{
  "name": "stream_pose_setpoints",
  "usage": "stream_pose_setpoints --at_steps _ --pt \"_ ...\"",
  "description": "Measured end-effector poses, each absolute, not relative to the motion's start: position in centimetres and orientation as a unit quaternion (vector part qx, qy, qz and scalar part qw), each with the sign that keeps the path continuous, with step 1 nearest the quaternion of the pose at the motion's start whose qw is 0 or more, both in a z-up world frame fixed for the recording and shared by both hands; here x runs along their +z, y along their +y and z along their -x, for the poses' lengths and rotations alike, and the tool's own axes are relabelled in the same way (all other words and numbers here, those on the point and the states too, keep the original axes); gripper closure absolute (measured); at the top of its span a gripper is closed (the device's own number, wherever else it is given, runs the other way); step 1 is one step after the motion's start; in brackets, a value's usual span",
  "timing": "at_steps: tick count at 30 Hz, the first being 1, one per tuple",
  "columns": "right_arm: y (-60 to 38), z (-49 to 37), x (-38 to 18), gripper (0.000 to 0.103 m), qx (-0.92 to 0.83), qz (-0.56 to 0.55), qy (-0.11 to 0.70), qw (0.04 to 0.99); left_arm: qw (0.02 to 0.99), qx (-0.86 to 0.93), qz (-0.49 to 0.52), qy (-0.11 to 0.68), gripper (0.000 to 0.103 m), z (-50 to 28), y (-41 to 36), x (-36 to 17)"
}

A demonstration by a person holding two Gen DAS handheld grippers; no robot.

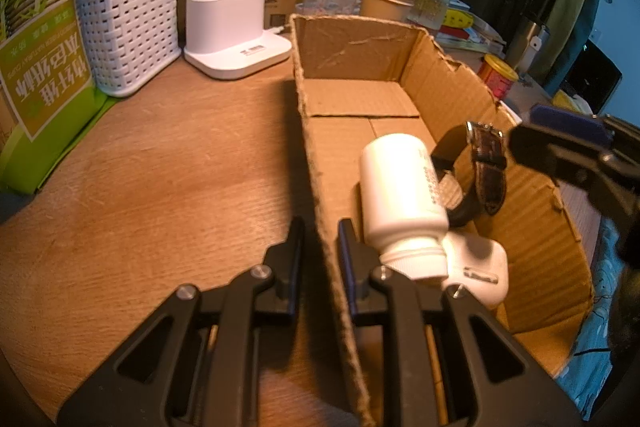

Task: Organize rigid objects
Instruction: 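Carry the wristwatch over the box and open the right tool to drop it, then move the right tool to the black flashlight on the desk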

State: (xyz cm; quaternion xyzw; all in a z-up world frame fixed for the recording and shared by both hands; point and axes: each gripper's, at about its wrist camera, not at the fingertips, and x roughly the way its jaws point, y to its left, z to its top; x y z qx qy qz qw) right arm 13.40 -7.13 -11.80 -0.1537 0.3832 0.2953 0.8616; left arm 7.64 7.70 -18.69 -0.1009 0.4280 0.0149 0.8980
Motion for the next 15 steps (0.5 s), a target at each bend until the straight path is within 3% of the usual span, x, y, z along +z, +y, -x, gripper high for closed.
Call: stream_pose_setpoints --at_steps 15 --pt "-11.6 -14.5 -10.8 0.050 0.258 0.121 0.381 0.880 0.898 0.015 0.101 0.428 0.085 -7.6 7.7 -18.7"
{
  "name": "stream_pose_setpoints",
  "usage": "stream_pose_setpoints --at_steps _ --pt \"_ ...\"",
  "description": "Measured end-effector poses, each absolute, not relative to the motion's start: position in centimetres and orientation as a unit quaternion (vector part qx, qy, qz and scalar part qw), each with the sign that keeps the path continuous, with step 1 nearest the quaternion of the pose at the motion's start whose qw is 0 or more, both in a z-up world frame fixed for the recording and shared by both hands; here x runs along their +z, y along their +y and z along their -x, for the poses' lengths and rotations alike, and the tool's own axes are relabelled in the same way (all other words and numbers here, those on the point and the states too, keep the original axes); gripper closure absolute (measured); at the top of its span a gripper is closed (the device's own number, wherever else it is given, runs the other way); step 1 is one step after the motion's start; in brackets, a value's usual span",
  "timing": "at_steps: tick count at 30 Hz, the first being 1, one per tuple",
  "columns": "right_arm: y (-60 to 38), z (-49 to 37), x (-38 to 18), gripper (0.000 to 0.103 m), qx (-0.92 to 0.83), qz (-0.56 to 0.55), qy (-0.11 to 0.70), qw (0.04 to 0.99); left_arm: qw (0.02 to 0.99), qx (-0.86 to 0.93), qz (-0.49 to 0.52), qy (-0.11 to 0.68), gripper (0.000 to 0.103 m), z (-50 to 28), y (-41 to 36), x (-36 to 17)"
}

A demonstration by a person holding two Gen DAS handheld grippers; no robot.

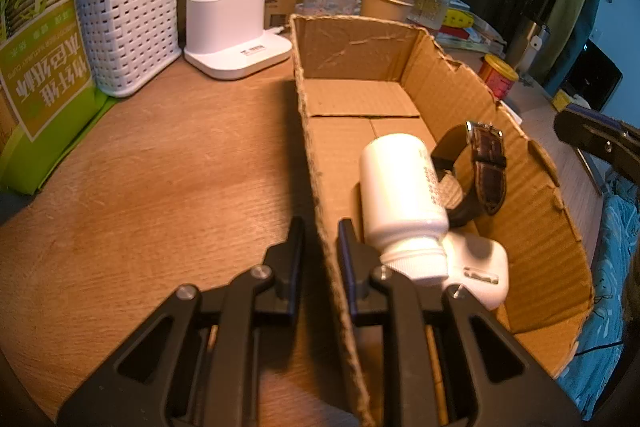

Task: Organize rigid objects
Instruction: 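Move the right tool to the black flashlight on the desk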

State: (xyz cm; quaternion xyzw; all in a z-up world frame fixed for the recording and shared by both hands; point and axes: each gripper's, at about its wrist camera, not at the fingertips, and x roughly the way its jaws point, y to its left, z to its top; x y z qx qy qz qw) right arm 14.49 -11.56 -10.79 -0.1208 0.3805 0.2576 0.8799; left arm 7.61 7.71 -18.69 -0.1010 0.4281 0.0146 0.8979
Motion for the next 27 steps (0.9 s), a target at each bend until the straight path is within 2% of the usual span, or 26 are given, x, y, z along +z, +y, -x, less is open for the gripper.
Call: stream_pose_setpoints --at_steps 27 --pt "-14.8 -18.9 -14.9 0.050 0.209 0.095 0.422 0.877 0.898 0.014 0.101 0.428 0.085 -7.6 7.7 -18.7"
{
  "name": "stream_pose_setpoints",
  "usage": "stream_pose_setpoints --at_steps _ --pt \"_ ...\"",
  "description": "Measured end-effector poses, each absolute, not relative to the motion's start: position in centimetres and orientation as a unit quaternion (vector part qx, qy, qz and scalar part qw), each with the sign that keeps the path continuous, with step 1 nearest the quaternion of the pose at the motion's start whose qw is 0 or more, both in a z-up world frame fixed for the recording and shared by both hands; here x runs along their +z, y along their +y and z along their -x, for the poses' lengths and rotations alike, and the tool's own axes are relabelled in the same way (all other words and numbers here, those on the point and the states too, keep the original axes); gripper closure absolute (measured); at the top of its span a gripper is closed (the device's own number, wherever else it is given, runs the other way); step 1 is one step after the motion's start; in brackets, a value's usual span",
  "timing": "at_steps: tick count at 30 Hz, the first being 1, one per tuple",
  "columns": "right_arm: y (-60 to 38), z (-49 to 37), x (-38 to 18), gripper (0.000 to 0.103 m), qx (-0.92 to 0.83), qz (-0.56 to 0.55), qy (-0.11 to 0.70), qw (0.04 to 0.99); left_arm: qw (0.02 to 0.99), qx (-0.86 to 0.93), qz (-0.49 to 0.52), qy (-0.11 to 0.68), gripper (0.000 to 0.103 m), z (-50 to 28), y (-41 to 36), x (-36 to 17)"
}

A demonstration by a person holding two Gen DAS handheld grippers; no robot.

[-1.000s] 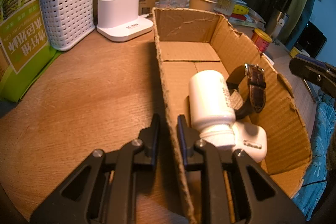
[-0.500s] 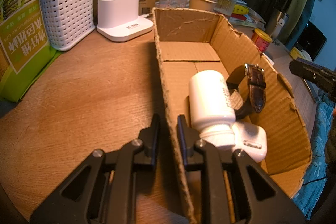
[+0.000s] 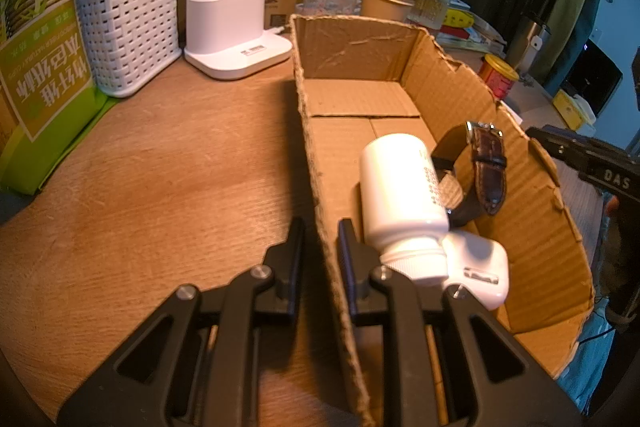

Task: Organize rigid objects
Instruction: 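Move the right tool to the black flashlight on the desk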

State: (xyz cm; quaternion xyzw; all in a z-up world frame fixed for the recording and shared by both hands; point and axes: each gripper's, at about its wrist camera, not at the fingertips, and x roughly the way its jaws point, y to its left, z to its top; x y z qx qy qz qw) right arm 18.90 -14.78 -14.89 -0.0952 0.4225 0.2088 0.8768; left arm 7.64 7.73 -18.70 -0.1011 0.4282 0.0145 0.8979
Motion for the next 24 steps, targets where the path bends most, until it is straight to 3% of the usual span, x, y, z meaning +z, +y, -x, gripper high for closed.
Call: stream_pose_setpoints --at_steps 11,24 --pt "-14.5 -20.7 -17.3 0.051 0.199 0.103 0.442 0.869 0.898 0.014 0.102 0.428 0.085 -7.6 7.7 -18.7" --pt "-14.2 -21.6 -19.1 0.069 0.181 0.111 0.462 0.861 0.898 0.015 0.101 0.428 0.085 -7.6 7.7 -18.7"
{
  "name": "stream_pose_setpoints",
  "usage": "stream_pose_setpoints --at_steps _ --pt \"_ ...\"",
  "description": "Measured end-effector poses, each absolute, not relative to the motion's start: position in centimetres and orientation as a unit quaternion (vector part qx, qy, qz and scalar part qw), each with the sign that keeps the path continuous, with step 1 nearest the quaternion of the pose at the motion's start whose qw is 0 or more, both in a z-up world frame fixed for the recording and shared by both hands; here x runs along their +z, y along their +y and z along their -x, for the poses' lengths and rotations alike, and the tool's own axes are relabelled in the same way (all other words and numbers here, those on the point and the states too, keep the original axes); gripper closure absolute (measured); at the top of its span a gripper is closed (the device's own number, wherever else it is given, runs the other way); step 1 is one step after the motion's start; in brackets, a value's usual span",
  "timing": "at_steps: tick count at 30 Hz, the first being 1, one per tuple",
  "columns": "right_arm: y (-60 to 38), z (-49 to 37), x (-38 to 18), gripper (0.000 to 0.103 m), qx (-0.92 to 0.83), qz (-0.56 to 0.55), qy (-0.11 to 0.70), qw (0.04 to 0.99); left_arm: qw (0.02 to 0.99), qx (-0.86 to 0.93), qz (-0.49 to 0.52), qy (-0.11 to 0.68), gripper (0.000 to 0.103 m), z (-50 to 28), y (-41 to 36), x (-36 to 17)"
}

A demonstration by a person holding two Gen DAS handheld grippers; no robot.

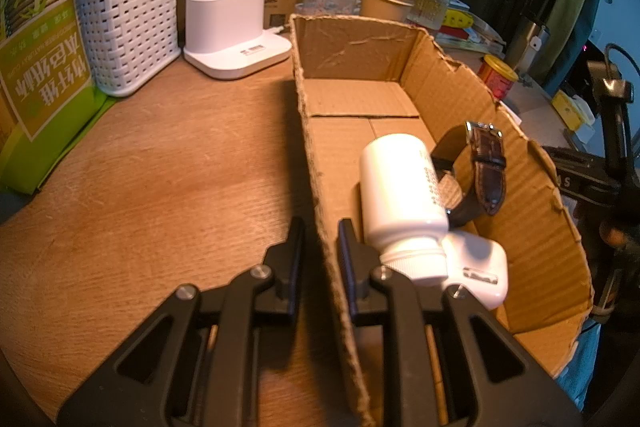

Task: Organize rigid objects
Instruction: 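Move the right tool to the black flashlight on the desk, then lift the flashlight with the right tool and carry it over the box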

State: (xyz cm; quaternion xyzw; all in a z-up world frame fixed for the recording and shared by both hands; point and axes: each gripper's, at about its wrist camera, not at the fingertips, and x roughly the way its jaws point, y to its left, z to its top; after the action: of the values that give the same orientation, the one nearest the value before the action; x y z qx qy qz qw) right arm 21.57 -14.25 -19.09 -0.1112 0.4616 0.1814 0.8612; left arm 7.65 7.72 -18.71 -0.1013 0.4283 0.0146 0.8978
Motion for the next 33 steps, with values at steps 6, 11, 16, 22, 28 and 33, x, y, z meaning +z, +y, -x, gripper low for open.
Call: stream_pose_setpoints --at_steps 6,11,16,22,28,33 --pt "-14.3 -21.5 -19.1 0.081 0.178 0.115 0.459 0.863 0.898 0.015 0.101 0.428 0.085 -7.7 7.7 -18.7" --pt "-14.3 -21.1 -18.9 0.081 0.184 0.114 0.456 0.863 0.898 0.015 0.101 0.428 0.085 -7.7 7.7 -18.7" --pt "-14.3 -20.5 -17.8 0.081 0.185 0.116 0.446 0.868 0.898 0.014 0.101 0.428 0.085 -7.7 7.7 -18.7" --pt "-14.1 -19.6 -15.5 0.081 0.189 0.116 0.422 0.879 0.898 0.014 0.101 0.428 0.085 -7.7 7.7 -18.7" --pt "-13.6 -18.4 -12.3 0.081 0.202 0.118 0.389 0.891 0.898 0.014 0.101 0.428 0.085 -7.7 7.8 -18.7" --pt "-13.2 -17.1 -9.3 0.081 0.216 0.119 0.359 0.900 0.898 0.014 0.101 0.428 0.085 -7.7 7.7 -18.7"
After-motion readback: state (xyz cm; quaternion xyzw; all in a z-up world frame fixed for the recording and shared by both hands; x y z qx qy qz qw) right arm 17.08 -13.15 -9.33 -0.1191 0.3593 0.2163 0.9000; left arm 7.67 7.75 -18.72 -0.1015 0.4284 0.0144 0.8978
